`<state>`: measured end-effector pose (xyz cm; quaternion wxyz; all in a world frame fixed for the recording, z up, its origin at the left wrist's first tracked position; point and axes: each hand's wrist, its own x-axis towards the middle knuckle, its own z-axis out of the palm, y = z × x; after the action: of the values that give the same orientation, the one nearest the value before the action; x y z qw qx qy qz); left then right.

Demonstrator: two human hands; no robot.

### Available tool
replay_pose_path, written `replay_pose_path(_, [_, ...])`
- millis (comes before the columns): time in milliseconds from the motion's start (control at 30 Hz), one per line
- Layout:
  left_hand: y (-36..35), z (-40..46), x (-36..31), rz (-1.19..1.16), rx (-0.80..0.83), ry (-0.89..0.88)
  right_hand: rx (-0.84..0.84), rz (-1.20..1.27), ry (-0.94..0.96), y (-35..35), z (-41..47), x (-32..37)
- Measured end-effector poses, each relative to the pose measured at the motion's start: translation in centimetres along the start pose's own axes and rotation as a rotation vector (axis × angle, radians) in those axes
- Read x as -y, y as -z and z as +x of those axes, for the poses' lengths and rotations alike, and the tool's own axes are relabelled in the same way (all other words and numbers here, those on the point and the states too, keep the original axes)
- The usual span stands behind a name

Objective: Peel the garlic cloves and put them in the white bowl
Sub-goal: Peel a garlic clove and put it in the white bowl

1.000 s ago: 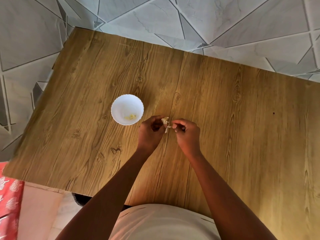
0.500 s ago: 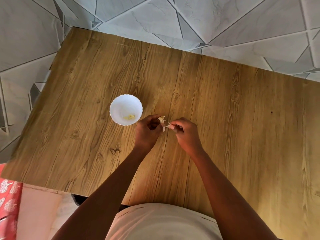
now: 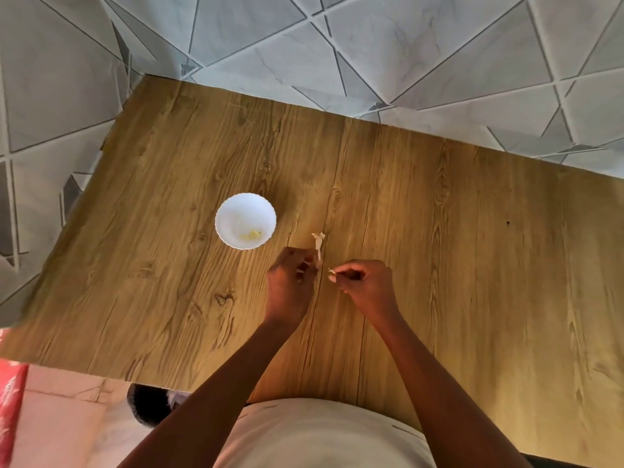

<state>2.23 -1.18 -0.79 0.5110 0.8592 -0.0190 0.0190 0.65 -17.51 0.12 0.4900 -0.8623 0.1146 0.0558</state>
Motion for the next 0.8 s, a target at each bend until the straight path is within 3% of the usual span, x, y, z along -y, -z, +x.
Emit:
replay_pose_path(100, [0.6,-1.3,0.4,-0.073,0.107,-0.004,-0.001,-0.05,0.022,-0.6,-0.8,0.5])
replay_pose_path(300, [1.6,-2.4,1.0,-0.215,0.182,0.181,-0.003,-0.166,0.06,-1.7,-2.8,1.3])
replay_pose_path(400, [2.1,-2.6,1.1,-0.192,0.221,0.167,-0.03,-0.166,0.08,-2.5,-4.1,1.4])
replay_pose_path(500, [2.5,-2.8,1.0,-0.192,0.261,0.181,-0.068,-0.088,0.118,-2.9,-4.9,1.8])
replay_pose_path(633, [2.4,-3.3,1.0,-0.289,0.278,0.355,-0.083,0.097,0.076,-2.9,-5.5,1.6])
replay_pose_path(800, [1.3,-4.3,0.7,-0.195,0.167,0.37,0.067,0.33,-0.083,-1.9,-5.1,1.1])
